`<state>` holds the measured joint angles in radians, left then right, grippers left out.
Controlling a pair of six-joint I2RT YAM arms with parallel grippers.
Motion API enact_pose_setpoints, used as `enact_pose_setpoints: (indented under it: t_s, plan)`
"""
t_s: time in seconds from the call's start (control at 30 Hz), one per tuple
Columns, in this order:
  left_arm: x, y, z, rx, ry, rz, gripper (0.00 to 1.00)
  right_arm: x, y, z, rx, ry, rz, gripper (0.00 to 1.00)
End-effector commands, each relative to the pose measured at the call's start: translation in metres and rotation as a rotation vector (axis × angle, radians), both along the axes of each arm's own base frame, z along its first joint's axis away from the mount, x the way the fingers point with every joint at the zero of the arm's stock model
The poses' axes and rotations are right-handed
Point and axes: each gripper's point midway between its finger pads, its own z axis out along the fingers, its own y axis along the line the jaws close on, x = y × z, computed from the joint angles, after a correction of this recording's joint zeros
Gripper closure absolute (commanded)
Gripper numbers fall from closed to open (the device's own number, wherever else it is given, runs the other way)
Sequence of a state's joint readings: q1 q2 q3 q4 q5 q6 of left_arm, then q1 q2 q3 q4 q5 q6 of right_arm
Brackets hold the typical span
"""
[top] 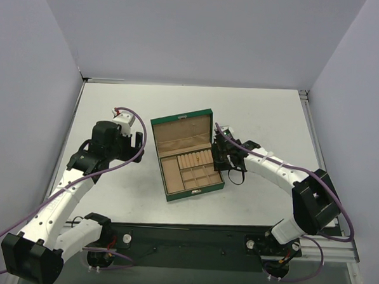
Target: Organize the mixed jewelry
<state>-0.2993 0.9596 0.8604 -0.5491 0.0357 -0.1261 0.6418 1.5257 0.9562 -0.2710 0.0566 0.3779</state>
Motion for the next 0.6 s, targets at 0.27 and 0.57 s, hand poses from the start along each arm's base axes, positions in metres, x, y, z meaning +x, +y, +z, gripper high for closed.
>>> enact_pose_setpoints:
  t_s: [0.27,0.57]
  plan:
    - [0.006,-0.002,0.008,-0.012,-0.033,-0.011,0.12,0.005,-0.006,-0.007,-0.009,-0.012,-0.046,0.85]
    - [0.006,-0.003,0.007,-0.014,-0.031,-0.012,0.12,0.001,-0.025,0.000,-0.026,-0.035,-0.074,1.00]
